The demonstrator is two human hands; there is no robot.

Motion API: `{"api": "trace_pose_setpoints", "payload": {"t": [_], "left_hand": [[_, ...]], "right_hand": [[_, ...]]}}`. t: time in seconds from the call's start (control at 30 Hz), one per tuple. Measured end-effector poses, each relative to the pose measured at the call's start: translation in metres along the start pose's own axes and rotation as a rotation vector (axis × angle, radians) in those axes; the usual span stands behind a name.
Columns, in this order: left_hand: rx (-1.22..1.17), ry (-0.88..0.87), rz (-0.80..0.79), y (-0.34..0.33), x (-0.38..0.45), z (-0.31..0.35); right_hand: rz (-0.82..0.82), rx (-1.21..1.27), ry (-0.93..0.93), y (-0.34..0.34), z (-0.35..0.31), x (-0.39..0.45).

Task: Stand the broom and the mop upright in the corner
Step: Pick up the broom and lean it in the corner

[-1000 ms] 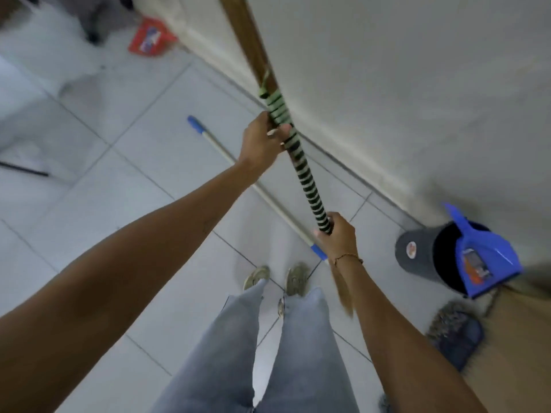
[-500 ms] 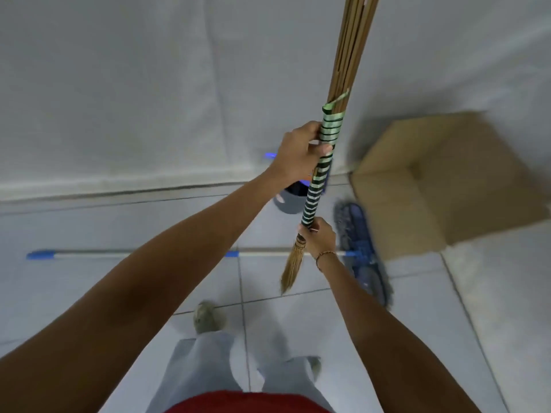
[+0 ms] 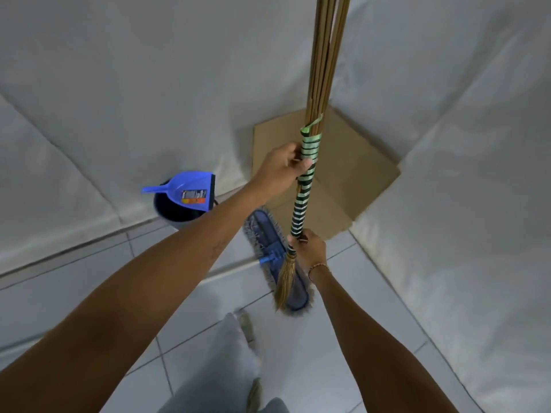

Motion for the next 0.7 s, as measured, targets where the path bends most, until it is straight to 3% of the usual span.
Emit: {"api": "trace_pose_setpoints", "payload": {"t": [0.47,0.7], "left_hand": [[0.042,-0.070,-0.050,-0.018,0.255,0.002],[0.088,-0.046,0.006,-0.011,0.379,0.006]], "right_hand": [[0.020,0.055,0.002,0.154,-0.004,0.190],[-0.011,0.066,-0.016,0.223,-0.023,0.297]]}}
Point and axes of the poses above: each hand's wrist, its own x-axis towards the middle knuckle, its own y-axis out of the back of the hand, z = x × y, the point moved 3 cm from there along x, towards the middle knuckle, and after that the axes turned 13 degrees about -z, right-handed, at the moved point
